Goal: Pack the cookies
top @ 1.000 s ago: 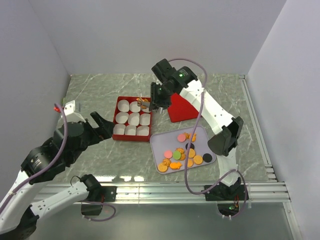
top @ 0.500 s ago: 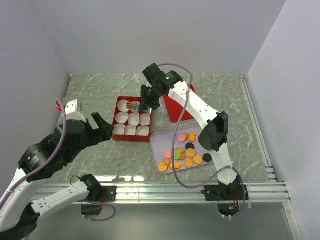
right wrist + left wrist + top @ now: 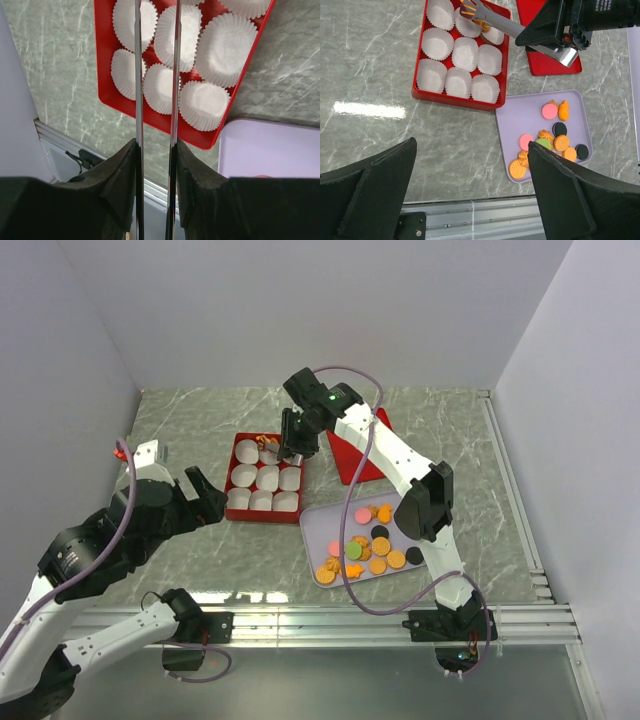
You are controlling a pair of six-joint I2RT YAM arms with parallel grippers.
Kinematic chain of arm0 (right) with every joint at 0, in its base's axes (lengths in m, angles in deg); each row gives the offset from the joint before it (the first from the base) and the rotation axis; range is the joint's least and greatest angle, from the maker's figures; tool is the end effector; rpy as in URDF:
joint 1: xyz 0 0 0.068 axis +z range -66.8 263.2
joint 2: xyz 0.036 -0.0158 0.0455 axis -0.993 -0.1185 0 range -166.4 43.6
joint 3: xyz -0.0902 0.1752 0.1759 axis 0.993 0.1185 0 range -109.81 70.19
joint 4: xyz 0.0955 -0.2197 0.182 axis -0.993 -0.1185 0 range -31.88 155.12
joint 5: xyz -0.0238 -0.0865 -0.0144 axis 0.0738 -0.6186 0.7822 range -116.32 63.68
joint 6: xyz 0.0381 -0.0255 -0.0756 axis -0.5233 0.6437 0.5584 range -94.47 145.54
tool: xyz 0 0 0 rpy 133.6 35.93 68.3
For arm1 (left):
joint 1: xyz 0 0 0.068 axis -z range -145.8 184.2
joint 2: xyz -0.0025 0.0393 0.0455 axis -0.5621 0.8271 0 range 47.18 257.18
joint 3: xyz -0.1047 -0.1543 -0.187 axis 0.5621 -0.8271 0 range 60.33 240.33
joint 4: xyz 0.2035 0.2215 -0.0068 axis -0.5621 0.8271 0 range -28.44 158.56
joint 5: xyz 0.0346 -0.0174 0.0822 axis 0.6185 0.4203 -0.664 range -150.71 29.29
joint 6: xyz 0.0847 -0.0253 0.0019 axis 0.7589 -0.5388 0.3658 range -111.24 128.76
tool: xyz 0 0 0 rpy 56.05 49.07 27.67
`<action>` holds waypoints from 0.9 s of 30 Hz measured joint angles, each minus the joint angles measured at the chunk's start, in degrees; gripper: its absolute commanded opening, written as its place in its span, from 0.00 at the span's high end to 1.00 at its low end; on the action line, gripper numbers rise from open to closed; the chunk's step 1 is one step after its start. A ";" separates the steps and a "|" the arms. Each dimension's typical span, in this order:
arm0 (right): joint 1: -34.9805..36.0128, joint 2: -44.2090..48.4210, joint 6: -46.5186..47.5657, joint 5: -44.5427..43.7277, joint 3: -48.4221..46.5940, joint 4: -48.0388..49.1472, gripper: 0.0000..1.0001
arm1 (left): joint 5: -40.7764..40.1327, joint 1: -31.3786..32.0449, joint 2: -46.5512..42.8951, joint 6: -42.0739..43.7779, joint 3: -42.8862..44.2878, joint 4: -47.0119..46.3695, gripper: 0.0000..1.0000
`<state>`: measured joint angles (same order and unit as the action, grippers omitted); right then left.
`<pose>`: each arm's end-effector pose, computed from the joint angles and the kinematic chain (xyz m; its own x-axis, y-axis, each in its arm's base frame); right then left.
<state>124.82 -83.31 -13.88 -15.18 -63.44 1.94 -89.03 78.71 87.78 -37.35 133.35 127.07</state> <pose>0.3893 0.3662 0.2846 -0.9458 -0.0070 -0.3246 -0.1695 0.8634 0.4751 0.1376 -0.0828 0.4056 -0.5106 -0.3877 -0.7675 -0.0494 0.9043 -0.4240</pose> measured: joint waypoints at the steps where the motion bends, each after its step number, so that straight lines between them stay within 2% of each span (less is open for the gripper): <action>1: -0.02 -0.02 0.02 -0.20 0.00 -0.02 0.58 | 0.00 0.00 0.11 0.07 0.00 -0.02 0.00; 12: -0.11 -0.15 0.00 -1.64 0.00 0.00 0.50 | 0.13 0.00 0.96 0.46 0.00 -0.07 0.00; 27: -0.26 -0.15 -0.20 -2.14 0.00 0.09 0.50 | 0.39 0.00 0.96 0.59 0.00 -0.13 0.01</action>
<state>124.56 -83.47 -14.08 -17.32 -63.44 2.03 -88.63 78.71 88.74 -36.76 133.35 126.94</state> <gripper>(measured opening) 0.502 0.995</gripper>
